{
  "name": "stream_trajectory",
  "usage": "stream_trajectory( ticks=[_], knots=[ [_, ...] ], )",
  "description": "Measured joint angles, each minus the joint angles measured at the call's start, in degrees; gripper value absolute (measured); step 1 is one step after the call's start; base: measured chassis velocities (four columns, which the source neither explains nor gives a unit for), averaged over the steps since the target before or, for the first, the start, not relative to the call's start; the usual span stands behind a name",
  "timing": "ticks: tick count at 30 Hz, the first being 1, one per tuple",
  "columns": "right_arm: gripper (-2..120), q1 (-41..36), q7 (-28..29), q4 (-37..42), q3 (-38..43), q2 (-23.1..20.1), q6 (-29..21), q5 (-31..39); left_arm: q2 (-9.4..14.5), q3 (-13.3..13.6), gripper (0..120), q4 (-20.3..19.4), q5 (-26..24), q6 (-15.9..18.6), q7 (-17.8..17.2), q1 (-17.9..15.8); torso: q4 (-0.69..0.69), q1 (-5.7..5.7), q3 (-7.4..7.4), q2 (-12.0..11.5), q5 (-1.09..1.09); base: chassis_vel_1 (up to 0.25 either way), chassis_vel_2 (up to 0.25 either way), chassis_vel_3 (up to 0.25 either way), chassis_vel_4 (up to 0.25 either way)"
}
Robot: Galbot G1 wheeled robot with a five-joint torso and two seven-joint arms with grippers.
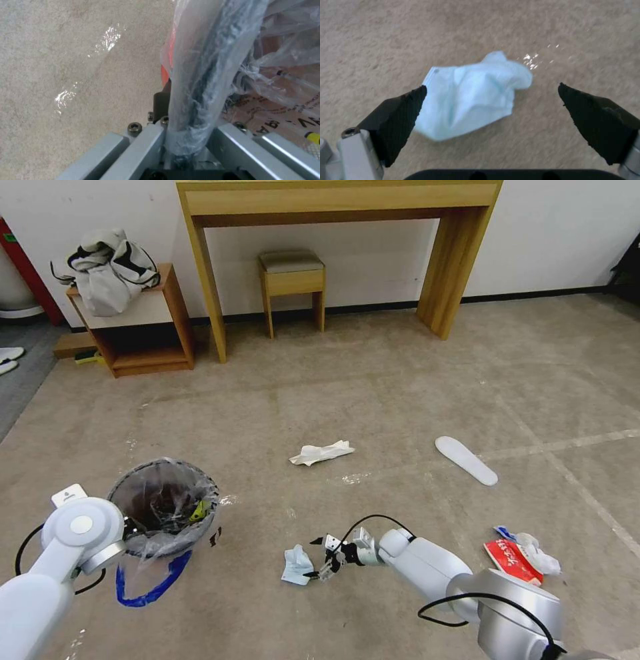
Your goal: Pick up the trash bin and place the garbage on the floor into it.
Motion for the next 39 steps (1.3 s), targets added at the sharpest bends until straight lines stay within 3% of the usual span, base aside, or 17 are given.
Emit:
stream_trajectory(
  ticks=[39],
  knots=[
    [100, -1.75, 0.06, -5.45, 3.23, 5.75, -0.92, -2.39, -1.09, 1.31, 0, 0.05, 0.82, -0.14, 0.69, -0.82, 0.0, 0.0, 0.0, 0.0, 0.0, 0.0, 0.0, 0.0, 0.0]
  ],
)
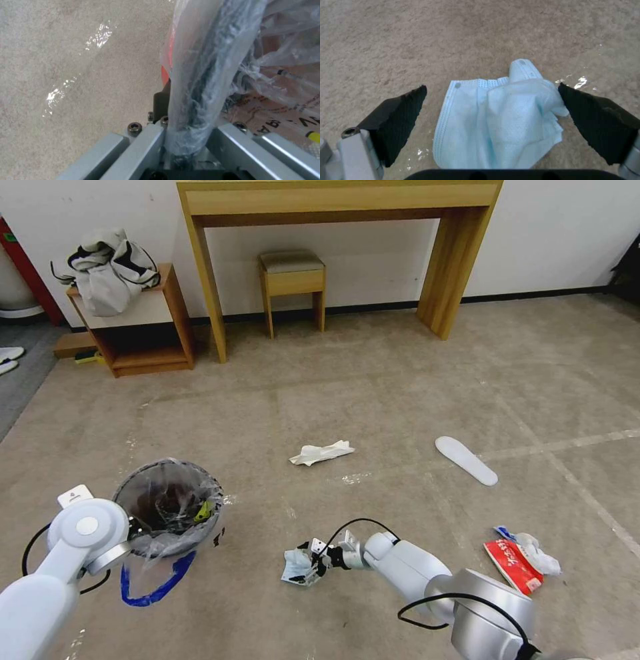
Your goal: Pick up the trash bin and place the garbage on the floor into it.
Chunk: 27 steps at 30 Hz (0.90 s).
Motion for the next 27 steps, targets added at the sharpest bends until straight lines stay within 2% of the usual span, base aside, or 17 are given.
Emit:
stream_trajectory(
  ticks=[14, 27],
  knots=[
    [100, -0.51, 1.05, -0.5, 1.07, 1.37, -0.78, -0.35, 0.63, -0.18, 0, -1.19, -0.11, -0.3, -0.05, 0.57, 0.01, 0.0, 0.0, 0.0, 0.0, 0.0, 0.0, 0.0, 0.0],
    [100, -1.63, 1.74, 0.64, 2.98, -0.16, -0.25, -1.71, 0.49, -0.34, 0, -1.47, -0.16, -0.37, -0.14, 0.7, 0.0, 0.0, 0.0, 0.0, 0.0, 0.0, 0.0, 0.0, 0.0]
  ],
)
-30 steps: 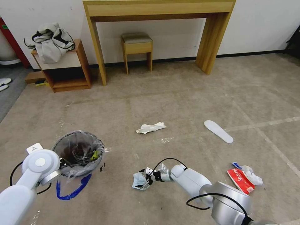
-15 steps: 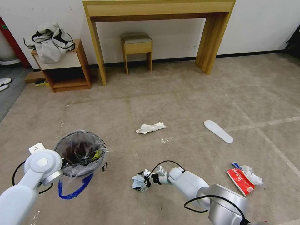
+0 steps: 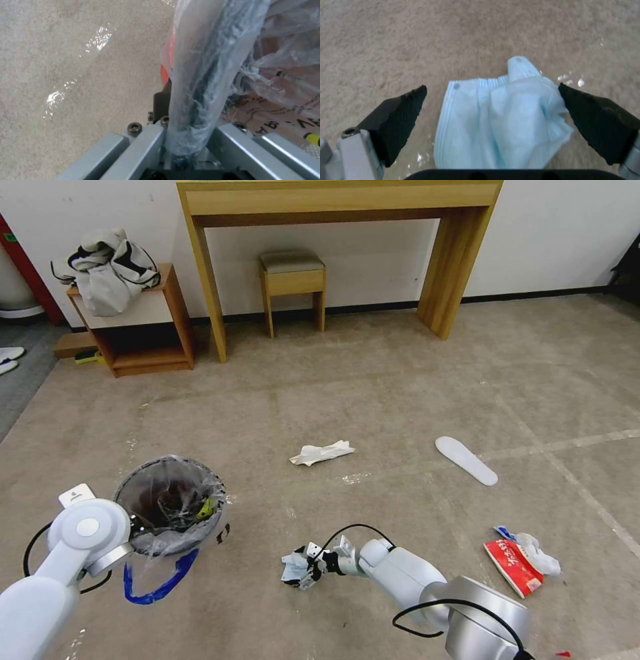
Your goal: Pick up the trash bin and place the garbage on the floor into it.
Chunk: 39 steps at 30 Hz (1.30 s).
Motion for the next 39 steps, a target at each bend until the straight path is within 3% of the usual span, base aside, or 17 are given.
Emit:
stream_trajectory(
  ticks=[11, 15, 39],
  knots=[
    [100, -0.59, -0.11, 0.03, 1.23, -0.99, 0.26, -0.26, -0.05, 0.39, 0, 0.3, 0.03, 0.0, -0.03, -0.61, 0.0, 0.0, 0.0, 0.0, 0.0, 0.0, 0.0, 0.0, 0.0],
    [93, -0.87, -0.13, -0.33, 1.5, -0.39, 0.11, -0.42, -0.07, 0.37, 0, 0.2, 0.06, 0.0, -0.02, -0.43, 0.0, 0.0, 0.0, 0.0, 0.0, 0.0, 0.0, 0.0, 0.0],
    [5, -0.56, -0.15, 0.17, 2.42, -0.02, 0.16, -0.36, 0.6, 0.75, 0, -0.43, 0.71, -0.5, 0.17, -0.65, 0.0, 0.0, 0.0, 0.0, 0.0, 0.0, 0.0, 0.0, 0.0]
  ],
)
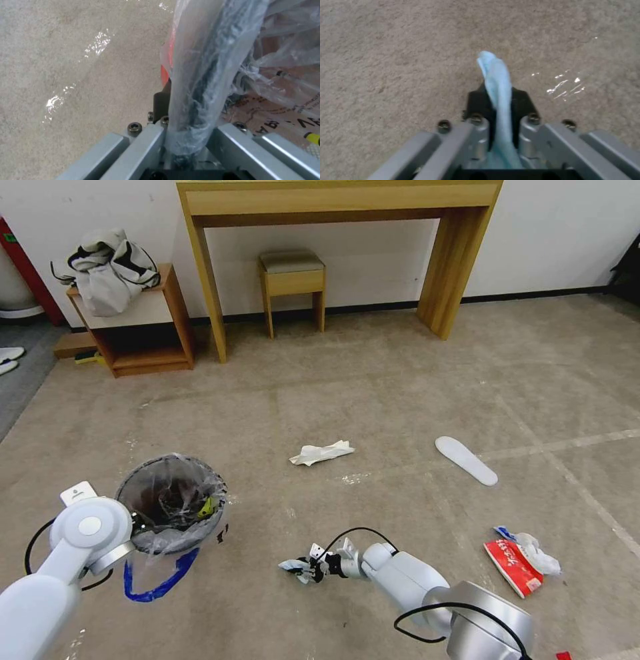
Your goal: Pick up the trash bin and place the garbage on the floor into it.
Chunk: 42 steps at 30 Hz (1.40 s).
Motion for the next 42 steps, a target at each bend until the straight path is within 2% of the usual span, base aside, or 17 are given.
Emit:
stream_trajectory(
  ticks=[1, 8, 10, 11, 12, 13, 15, 16, 18, 19, 21, 22, 24, 25, 28, 35, 42],
  knots=[
    [0, 0.11, -0.03, 0.14, 0.13, -0.19, 0.13, 0.04, 0.06, 0.0, 0, -0.11, 0.07, -0.06, 0.0, 0.04, 0.0, 0.0, 0.0, 0.0, 0.0, 0.0, 0.0, 0.0, 0.0],
    [0, 1.06, -0.15, 3.52, 1.28, -1.93, 0.53, 2.54, 0.47, 0.07, 0, -0.65, 0.05, -0.45, -0.04, 0.11, 0.0, 0.0, 0.0, 0.0, 0.0, 0.0, 0.0, 0.0, 0.0],
    [0, 2.04, 0.07, 9.16, 2.53, -4.05, -0.11, 3.69, 0.9, 0.15, 0, -0.93, -0.46, -0.67, -0.17, -0.03, 0.0, 0.0, 0.0, 0.0, 0.0, 0.0, 0.0, 0.0, 0.0],
    [0, 2.04, 0.07, 9.16, 2.53, -4.05, -0.11, 3.69, 0.9, 0.15, 0, -0.93, -0.46, -0.67, -0.17, -0.03, 0.0, 0.0, 0.0, 0.0, 0.0, 0.0, 0.0, 0.0, 0.0],
    [0, 3.31, 1.49, 16.84, 3.58, -6.78, -1.16, 4.71, 1.21, 0.22, 0, -1.15, -0.97, -0.83, -0.21, -0.38, 0.0, 0.0, 0.0, 0.0, 0.01, 0.0, 0.0, 0.0, 0.0],
    [0, 3.31, 1.49, 16.84, 3.58, -6.78, -1.16, 4.71, 1.21, 0.22, 0, -1.15, -0.97, -0.83, -0.21, -0.38, 0.0, 0.0, 0.0, 0.0, 0.01, 0.0, 0.0, 0.0, 0.0],
    [0, 5.16, 3.72, 26.41, 5.01, -10.06, -2.77, 6.12, 1.57, 0.24, 0, -1.22, -1.62, -0.96, -0.5, -0.76, 0.0, 0.0, 0.0, 0.0, 0.0, 0.0, 0.0, 0.0, 0.0],
    [0, 5.16, 3.72, 26.41, 5.01, -10.06, -2.77, 6.12, 1.57, 0.24, 0, -1.22, -1.62, -0.96, -0.5, -0.76, 0.0, 0.0, 0.0, 0.0, 0.0, 0.0, 0.0, 0.0, 0.0],
    [0, 8.39, 6.65, 37.66, 6.73, -14.68, -4.78, 8.75, 2.17, 0.24, 0, -1.21, -2.36, -0.96, -0.59, -0.98, 0.02, 0.0, 0.0, 0.0, 0.0, 0.0, 0.0, 0.0, 0.0],
    [0, 8.39, 6.65, 37.66, 6.73, -14.68, -4.78, 8.75, 2.17, 0.24, 0, -1.21, -2.36, -0.96, -0.59, -0.98, 0.02, 0.0, 0.0, 0.0, 0.0, 0.0, 0.0, 0.0, 0.0],
    [0, 11.37, 7.97, 44.5, 8.49, -19.18, -5.96, 10.78, 2.52, 0.33, 0, -1.01, -2.53, -0.97, -0.67, -1.14, 0.02, 0.0, 0.0, 0.0, 0.0, 0.0, 0.0, 0.0, 0.0],
    [0, 11.37, 7.97, 44.5, 8.49, -19.18, -5.96, 10.78, 2.52, 0.33, 0, -1.01, -2.53, -0.97, -0.67, -1.14, 0.02, 0.0, 0.0, 0.0, 0.0, 0.0, 0.0, 0.0, 0.0],
    [0, 13.58, 8.93, 49.87, 9.66, -23.87, -6.57, 13.21, 2.47, 0.74, 0, -0.69, -2.56, -0.94, -0.6, -1.5, -0.01, 0.0, 0.0, 0.0, 0.0, 0.0, 0.0, 0.0, 0.0],
    [0, 13.58, 8.93, 49.87, 9.66, -23.87, -6.57, 13.21, 2.47, 0.74, 0, -0.69, -2.56, -0.94, -0.6, -1.5, -0.01, 0.0, 0.0, 0.0, 0.0, 0.0, 0.0, 0.0, 0.0],
    [0, 14.62, 9.83, 55.59, 11.55, -27.4, -6.81, 16.82, 1.59, 1.74, 0, -0.14, -2.48, -0.92, -0.32, -2.02, -0.04, 0.0, 0.0, 0.0, 0.01, 0.0, 0.0, 0.0, 0.0],
    [0, 15.34, 10.24, 62.63, 12.44, -27.3, -7.15, 24.48, 0.92, 3.52, 0, 0.62, -1.57, -0.94, -0.43, -2.89, 0.0, 0.0, 0.0, 0.0, 0.0, 0.0, 0.0, 0.0, 0.0],
    [0, 17.75, 10.68, 65.97, 8.09, -21.03, -7.64, 27.11, 0.5, 4.3, 0, 0.34, -2.0, -1.28, 0.22, -3.23, 0.01, 0.0, 0.0, 0.0, -0.01, 0.0, 0.0, 0.0, 0.0]
  ],
)
